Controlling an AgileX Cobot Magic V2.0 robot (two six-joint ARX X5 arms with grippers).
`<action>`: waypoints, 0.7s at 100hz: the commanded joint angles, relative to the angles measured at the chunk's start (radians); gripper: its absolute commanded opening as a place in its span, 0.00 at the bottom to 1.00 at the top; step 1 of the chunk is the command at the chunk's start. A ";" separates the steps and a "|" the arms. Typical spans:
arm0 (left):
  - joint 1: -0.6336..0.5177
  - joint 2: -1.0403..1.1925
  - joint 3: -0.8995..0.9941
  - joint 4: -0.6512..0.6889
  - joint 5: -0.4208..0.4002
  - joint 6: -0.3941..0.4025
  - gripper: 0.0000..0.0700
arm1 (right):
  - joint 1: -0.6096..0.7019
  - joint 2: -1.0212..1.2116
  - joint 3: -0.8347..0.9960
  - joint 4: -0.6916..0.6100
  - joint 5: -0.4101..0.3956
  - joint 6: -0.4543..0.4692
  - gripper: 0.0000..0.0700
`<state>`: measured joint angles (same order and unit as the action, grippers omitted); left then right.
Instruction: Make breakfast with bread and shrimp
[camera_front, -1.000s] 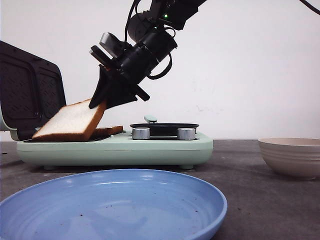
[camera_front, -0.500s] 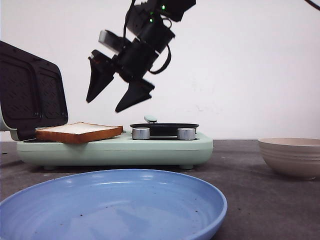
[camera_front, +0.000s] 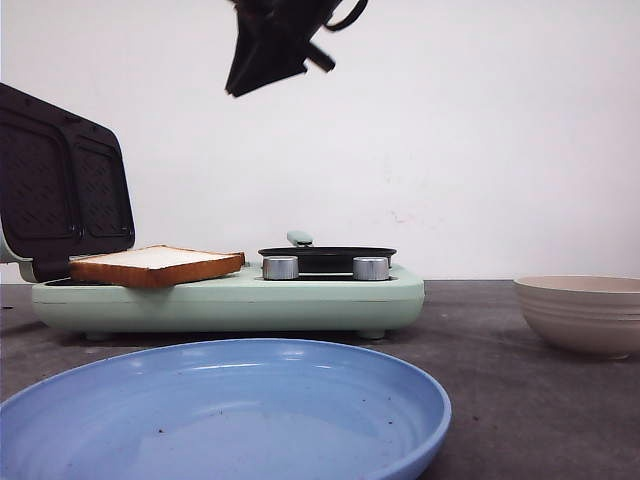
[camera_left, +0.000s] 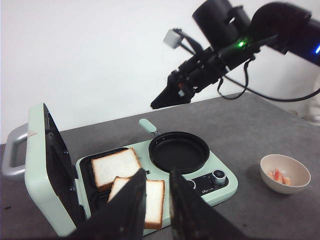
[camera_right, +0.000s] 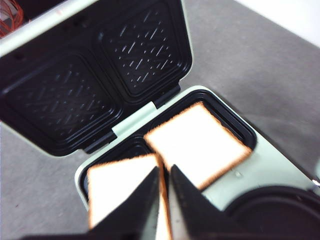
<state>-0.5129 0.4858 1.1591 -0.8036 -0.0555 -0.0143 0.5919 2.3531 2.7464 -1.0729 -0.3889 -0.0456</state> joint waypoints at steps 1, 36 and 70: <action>-0.005 0.004 0.014 0.013 -0.004 -0.003 0.00 | 0.013 -0.019 0.035 -0.022 -0.004 0.008 0.00; -0.005 0.003 0.014 -0.016 -0.004 -0.005 0.00 | 0.014 -0.199 0.035 -0.259 0.057 -0.018 0.00; -0.005 0.003 0.014 -0.011 -0.004 -0.001 0.00 | 0.013 -0.479 0.034 -0.359 -0.204 -0.098 0.00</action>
<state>-0.5129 0.4858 1.1591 -0.8272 -0.0559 -0.0147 0.5957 1.9167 2.7464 -1.3499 -0.5449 -0.1143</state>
